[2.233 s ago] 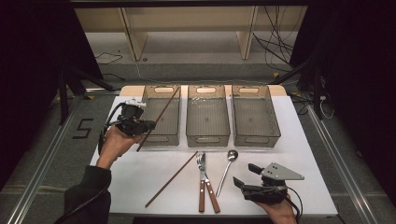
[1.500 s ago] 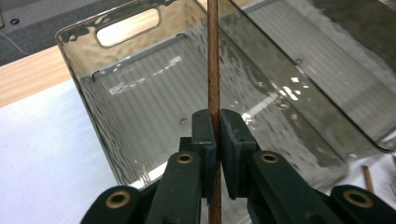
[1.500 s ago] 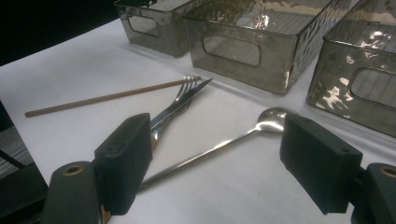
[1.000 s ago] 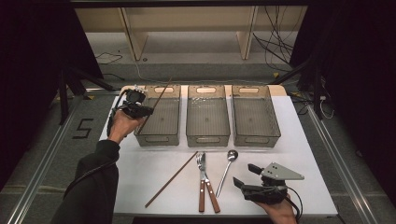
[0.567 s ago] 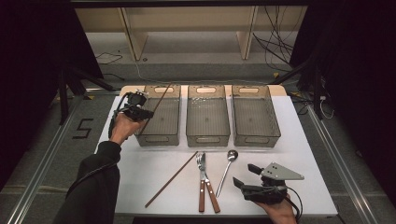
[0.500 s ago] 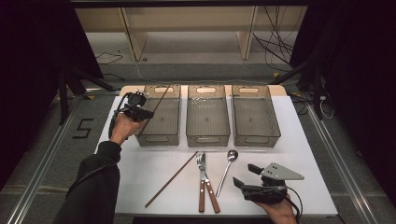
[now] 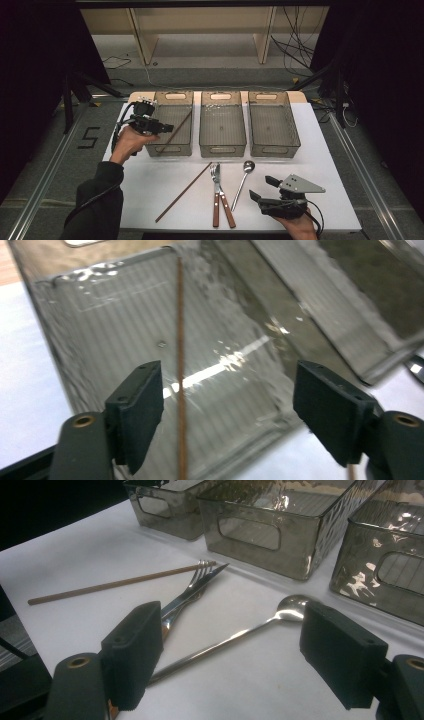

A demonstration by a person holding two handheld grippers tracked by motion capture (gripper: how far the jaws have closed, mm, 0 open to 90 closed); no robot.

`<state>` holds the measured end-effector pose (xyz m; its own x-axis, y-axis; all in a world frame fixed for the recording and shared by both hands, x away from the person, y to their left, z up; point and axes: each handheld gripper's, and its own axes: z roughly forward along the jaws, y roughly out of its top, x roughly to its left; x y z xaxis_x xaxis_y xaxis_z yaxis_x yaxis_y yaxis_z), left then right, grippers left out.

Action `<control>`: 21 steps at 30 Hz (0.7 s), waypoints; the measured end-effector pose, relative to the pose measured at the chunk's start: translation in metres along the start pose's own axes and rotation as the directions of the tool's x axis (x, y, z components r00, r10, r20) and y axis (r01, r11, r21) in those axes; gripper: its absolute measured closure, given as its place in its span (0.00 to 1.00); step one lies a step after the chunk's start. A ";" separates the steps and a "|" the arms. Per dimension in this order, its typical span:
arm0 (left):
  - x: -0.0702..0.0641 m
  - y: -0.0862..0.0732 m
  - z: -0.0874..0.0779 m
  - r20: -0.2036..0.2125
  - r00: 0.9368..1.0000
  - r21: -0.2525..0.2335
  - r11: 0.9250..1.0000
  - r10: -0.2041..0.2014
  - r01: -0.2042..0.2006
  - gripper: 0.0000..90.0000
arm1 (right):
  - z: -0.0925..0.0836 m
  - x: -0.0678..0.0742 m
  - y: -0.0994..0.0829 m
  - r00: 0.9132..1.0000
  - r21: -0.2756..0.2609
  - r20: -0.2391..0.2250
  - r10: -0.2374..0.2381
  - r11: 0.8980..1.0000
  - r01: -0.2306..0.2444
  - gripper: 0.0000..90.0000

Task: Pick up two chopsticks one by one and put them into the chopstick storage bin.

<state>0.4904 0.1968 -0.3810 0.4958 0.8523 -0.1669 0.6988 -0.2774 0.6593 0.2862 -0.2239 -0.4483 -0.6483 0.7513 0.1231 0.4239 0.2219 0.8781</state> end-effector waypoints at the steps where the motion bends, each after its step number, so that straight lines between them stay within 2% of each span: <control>1: -0.004 -0.002 -0.002 0.008 1.000 0.005 1.000 0.006 -0.006 0.30 | 0.000 0.000 0.000 1.000 0.000 0.000 0.000 1.000 0.000 0.29; 5: -0.019 -0.012 -0.011 0.022 0.999 0.010 0.999 0.037 -0.037 0.25 | 0.000 0.000 0.000 1.000 -0.001 -0.002 0.000 1.000 0.000 0.29; 14: -0.042 -0.039 -0.022 0.057 0.997 -0.021 0.998 0.061 -0.060 0.20 | 0.000 0.000 0.000 1.000 -0.007 -0.002 -0.001 1.000 0.001 0.28; 21: -0.058 -0.055 -0.026 0.044 0.995 0.005 0.996 0.094 -0.094 0.19 | -0.001 0.001 0.001 1.000 -0.013 -0.003 -0.007 1.000 0.007 0.28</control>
<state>0.4096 0.1737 -0.3888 0.5815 0.8021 -0.1362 0.6515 -0.3588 0.6684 0.2848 -0.2236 -0.4469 -0.6529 0.7481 0.1185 0.4115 0.2190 0.8847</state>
